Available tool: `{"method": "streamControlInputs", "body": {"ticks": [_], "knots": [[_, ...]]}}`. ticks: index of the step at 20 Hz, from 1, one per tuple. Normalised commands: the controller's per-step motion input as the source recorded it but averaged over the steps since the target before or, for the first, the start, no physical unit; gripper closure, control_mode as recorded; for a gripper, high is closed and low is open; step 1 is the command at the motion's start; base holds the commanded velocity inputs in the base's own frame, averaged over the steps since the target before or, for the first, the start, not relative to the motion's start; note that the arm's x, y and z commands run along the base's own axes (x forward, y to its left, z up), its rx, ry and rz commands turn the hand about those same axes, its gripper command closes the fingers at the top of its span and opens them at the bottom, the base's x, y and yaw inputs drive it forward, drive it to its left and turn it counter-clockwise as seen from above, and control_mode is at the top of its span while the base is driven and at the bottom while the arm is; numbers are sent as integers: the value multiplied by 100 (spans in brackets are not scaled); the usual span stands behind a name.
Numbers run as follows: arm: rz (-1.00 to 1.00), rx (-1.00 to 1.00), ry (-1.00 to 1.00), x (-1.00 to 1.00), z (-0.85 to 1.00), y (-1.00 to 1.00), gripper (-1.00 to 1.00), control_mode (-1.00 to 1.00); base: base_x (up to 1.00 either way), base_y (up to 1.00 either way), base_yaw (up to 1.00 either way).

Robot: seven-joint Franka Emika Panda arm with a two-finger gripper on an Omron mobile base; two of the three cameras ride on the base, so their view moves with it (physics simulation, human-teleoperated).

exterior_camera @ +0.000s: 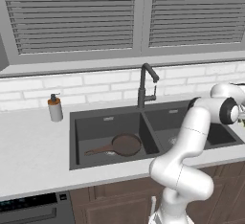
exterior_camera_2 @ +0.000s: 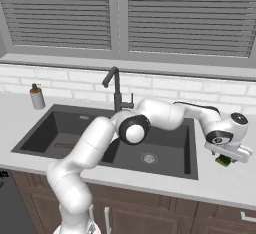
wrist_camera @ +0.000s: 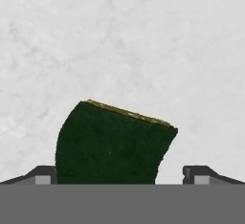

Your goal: Pick the pan and sponge and place them into the sink. Then turn on the water.

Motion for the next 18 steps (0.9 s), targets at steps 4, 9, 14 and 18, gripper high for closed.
{"method": "streamControlInputs", "body": {"ticks": [4,9,14,18], "knots": [[0,0,-1,8,-24,-14,-100,-100,0,0,0],[0,0,-1,1,-28,-5,-100,-100,0,0,0],[-1,0,-2,0,-34,-1,-100,-100,0,0,0],[-4,0,-6,0,-20,-8,-100,-100,0,0,0]]}}
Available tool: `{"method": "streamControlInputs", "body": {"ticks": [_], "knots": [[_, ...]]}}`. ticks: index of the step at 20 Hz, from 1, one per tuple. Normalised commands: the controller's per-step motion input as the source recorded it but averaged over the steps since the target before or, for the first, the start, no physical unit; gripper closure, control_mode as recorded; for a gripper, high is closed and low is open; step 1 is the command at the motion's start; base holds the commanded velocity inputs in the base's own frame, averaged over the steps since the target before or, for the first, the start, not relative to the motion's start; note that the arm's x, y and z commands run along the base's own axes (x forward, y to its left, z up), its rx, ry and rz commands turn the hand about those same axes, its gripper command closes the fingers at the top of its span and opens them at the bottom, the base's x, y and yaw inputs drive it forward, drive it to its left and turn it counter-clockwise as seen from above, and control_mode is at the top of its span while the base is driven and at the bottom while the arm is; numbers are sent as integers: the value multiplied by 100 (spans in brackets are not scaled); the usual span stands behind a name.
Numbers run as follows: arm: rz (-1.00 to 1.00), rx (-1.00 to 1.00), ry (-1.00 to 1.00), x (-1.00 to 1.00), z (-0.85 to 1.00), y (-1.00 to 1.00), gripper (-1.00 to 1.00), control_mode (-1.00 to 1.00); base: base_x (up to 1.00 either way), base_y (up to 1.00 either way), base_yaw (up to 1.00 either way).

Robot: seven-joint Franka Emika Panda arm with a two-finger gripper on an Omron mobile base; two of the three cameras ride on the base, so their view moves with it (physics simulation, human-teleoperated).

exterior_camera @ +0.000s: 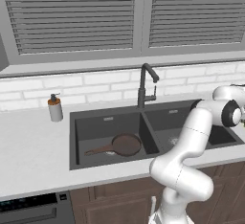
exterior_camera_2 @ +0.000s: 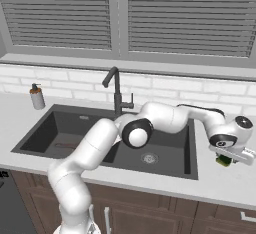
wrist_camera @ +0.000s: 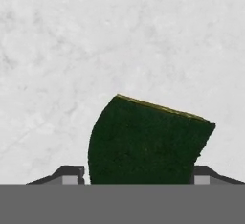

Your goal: Pick the pan and sponge and place them into the sink. Then turn on the water.

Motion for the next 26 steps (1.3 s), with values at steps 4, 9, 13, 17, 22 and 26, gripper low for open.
{"method": "streamControlInputs", "body": {"ticks": [4,9,13,17,22,26], "knots": [[-2,-1,-3,1,-34,-6,-100,-100,0,0,0],[0,-3,0,5,-66,-1,-100,-100,0,0,0],[0,-6,0,0,-97,-1,-100,-100,0,0,0],[0,-3,4,0,-100,-2,-100,-100,0,0,0],[0,-1,16,0,-100,-1,-100,-100,0,0,0],[0,-3,21,0,-100,0,100,-100,0,0,0]]}}
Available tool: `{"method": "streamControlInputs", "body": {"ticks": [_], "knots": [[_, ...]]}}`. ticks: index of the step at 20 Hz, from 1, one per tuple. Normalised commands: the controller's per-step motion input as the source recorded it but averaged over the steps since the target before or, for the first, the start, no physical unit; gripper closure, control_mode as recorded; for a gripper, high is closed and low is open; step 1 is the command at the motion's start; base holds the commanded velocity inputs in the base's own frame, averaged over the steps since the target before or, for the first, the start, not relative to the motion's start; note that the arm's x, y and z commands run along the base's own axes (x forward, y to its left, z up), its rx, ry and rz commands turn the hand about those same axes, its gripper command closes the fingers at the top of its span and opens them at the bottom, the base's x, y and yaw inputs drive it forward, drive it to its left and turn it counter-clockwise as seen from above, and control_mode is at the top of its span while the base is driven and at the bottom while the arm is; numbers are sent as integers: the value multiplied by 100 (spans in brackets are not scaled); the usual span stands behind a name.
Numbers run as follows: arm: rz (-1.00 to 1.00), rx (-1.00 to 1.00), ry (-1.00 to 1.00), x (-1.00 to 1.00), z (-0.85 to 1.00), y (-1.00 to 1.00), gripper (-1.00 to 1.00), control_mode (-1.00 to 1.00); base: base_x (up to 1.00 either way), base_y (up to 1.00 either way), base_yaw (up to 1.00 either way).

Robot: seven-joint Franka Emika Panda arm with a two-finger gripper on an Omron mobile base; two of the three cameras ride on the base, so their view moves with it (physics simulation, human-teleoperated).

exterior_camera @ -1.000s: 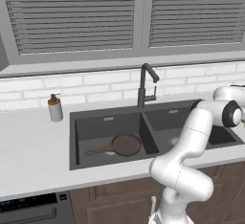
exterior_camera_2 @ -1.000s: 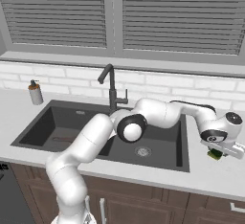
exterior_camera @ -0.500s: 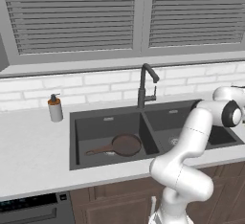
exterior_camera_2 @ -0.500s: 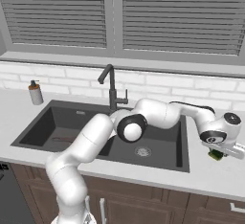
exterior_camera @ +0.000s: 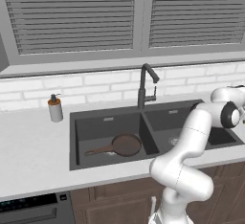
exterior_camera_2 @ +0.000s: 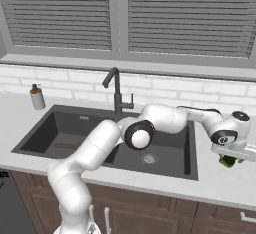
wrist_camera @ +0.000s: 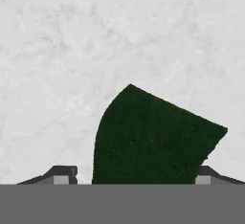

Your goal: Pick the pan and sponge and place them into the sink. Then turn on the water.

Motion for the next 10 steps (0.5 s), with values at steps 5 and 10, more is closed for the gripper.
{"method": "streamControlInputs", "body": {"ticks": [5,10], "knots": [[0,0,15,0,-100,-5,100,-100,0,0,0],[0,0,15,-19,-100,-5,100,-100,0,0,0]]}}
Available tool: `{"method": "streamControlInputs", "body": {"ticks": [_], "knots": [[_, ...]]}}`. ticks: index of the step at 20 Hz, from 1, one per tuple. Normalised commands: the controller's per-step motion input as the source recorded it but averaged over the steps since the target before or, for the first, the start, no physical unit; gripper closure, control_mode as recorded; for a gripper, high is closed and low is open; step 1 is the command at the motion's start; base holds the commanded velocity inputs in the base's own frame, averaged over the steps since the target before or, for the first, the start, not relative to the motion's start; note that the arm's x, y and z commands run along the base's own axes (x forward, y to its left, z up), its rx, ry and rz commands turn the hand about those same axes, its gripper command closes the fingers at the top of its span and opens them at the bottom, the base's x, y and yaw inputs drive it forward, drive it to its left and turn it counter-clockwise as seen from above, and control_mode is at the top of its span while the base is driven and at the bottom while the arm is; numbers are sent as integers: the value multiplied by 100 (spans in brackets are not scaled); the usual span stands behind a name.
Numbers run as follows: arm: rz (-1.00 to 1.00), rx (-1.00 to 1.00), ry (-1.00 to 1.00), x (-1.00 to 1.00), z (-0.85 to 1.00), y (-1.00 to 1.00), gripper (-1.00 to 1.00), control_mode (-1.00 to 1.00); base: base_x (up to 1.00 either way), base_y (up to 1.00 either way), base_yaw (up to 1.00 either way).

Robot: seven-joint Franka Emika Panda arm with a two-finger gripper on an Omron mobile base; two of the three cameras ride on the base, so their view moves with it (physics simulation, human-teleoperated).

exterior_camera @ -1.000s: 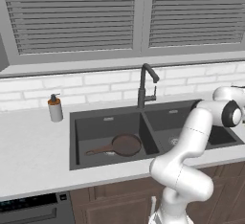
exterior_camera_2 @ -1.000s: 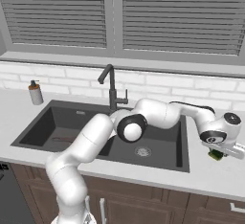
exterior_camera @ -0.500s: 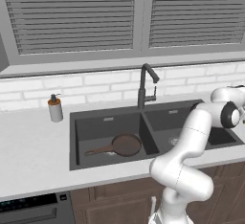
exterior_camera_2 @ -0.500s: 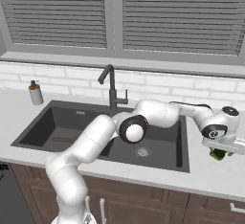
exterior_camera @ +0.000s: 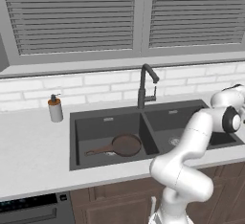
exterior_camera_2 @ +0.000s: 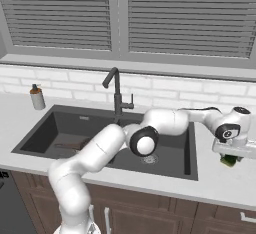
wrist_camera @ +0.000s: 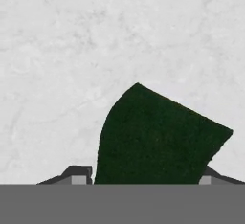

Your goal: Pick the pan and sponge and place them into the sink. Then turn on the water.

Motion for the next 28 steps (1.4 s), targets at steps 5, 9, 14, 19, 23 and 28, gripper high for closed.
{"method": "streamControlInputs", "body": {"ticks": [5,9,14,19,23,28], "knots": [[0,12,-23,-94,-48,9,100,-100,0,0,0],[1,5,-58,-86,40,71,100,-100,0,0,0],[11,0,-37,-29,57,100,100,-100,0,0,0],[18,-4,-13,-12,30,100,100,-100,0,0,0],[15,-11,-12,-11,27,100,100,-100,0,0,0],[17,-15,-18,-4,44,100,100,-100,0,0,0]]}}
